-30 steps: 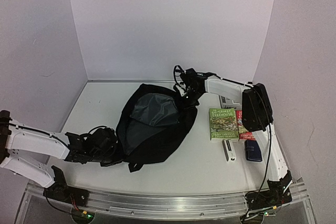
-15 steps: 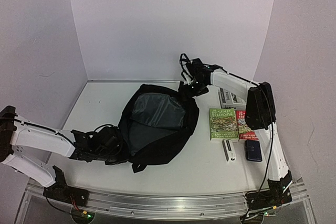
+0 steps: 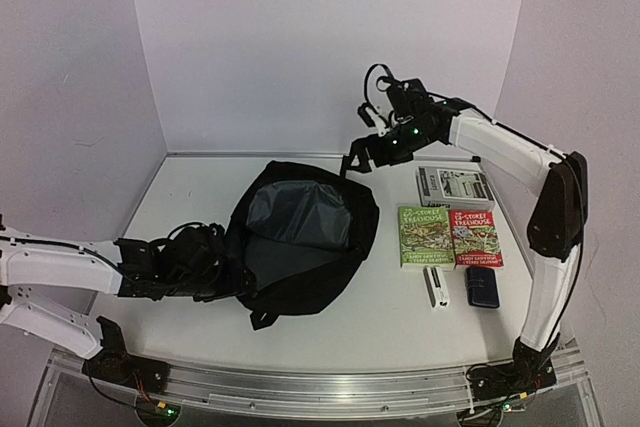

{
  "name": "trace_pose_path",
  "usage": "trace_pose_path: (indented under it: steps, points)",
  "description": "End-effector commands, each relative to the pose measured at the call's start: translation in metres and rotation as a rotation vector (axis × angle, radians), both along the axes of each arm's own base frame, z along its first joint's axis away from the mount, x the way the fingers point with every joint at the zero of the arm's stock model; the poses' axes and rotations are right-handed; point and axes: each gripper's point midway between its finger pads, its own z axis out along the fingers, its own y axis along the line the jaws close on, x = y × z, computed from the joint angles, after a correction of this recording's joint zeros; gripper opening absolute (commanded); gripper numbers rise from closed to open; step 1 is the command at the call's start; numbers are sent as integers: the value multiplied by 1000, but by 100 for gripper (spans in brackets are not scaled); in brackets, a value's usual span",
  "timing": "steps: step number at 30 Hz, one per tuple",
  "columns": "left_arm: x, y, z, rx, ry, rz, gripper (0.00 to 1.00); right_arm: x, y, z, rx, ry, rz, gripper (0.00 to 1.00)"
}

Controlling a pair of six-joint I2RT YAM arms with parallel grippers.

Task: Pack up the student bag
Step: Adjust the student bag at the center of the board.

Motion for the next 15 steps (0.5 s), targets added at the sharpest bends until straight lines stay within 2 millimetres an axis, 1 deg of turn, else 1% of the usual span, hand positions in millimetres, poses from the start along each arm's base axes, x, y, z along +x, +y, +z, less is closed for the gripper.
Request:
trace_pose_path:
  steps: [1,3,4,7,8,10,11,12,13,14,15]
  points:
    - [17,14,55,39,-146,36,69,-48,36,-39,-18,114,145,98]
    - [26,24,67,98,-185,61,74,-48,36,-62,-80,120,158,98]
    - [31,30,69,132,-190,71,76,-43,33,-75,-117,122,140,98]
    - [49,44,66,199,-187,97,80,-24,19,-102,-230,97,87,98]
    - [56,47,63,205,-177,101,82,-19,16,-109,-254,95,75,95]
    - [67,48,59,202,-167,70,84,-6,7,-114,-270,91,38,79]
    - [72,47,60,203,-178,60,84,-1,4,-112,-264,90,23,70]
    - [77,45,62,209,-195,40,84,2,1,-110,-256,89,14,58]
    - [81,40,66,209,-219,5,84,5,-2,-107,-246,88,7,48]
    - [84,36,69,211,-238,-19,84,6,-3,-104,-239,87,5,38]
    - [88,34,70,218,-253,-37,85,6,-4,-101,-233,85,7,25]
